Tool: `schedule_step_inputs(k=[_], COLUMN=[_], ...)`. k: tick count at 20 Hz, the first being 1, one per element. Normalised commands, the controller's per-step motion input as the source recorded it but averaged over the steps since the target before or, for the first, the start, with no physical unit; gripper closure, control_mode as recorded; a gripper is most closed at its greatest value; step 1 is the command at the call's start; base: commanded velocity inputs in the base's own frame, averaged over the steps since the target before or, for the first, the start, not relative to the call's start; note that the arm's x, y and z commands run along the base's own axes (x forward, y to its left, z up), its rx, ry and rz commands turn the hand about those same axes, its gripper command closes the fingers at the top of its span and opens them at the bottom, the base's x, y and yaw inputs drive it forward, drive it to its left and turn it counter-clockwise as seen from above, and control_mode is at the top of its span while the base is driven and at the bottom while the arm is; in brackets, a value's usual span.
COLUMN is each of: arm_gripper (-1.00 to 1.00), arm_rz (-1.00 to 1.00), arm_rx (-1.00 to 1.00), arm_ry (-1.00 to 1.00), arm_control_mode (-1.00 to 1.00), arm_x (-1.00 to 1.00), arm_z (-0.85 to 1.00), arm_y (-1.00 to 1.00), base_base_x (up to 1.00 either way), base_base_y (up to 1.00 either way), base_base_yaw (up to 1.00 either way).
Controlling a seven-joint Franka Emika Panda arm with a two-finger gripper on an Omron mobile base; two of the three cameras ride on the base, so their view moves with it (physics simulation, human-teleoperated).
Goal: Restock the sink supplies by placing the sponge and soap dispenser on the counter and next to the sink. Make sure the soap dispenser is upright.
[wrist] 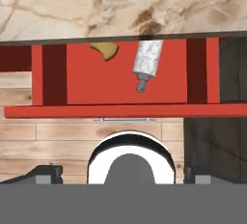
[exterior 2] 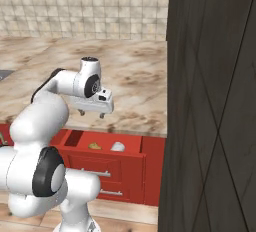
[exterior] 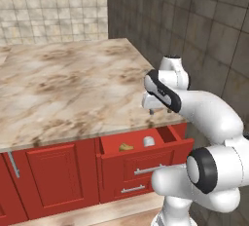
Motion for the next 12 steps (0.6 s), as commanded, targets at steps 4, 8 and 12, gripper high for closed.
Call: schedule_step_inputs(k=[4,8,12], arm_gripper=[-1.0,-1.0,-1.0], arm_rz=[0.0,-0.01,0.0], arm_rx=[-0.05,0.0,0.01], arm_ry=[0.12,0.0,0.0], arm_control_mode=[-1.0,-1.0,-1.0], arm_x=[0.24,0.23,0.05], arm_z=[-1.0,-0.98,-0.65], arm_y=[0.0,-0.04,-0.21], base_base_x=[0.0,0.0,0.0], base_base_y=[0.0,0.0,0.0], base_base_yaw=[0.0,0.0,0.0])
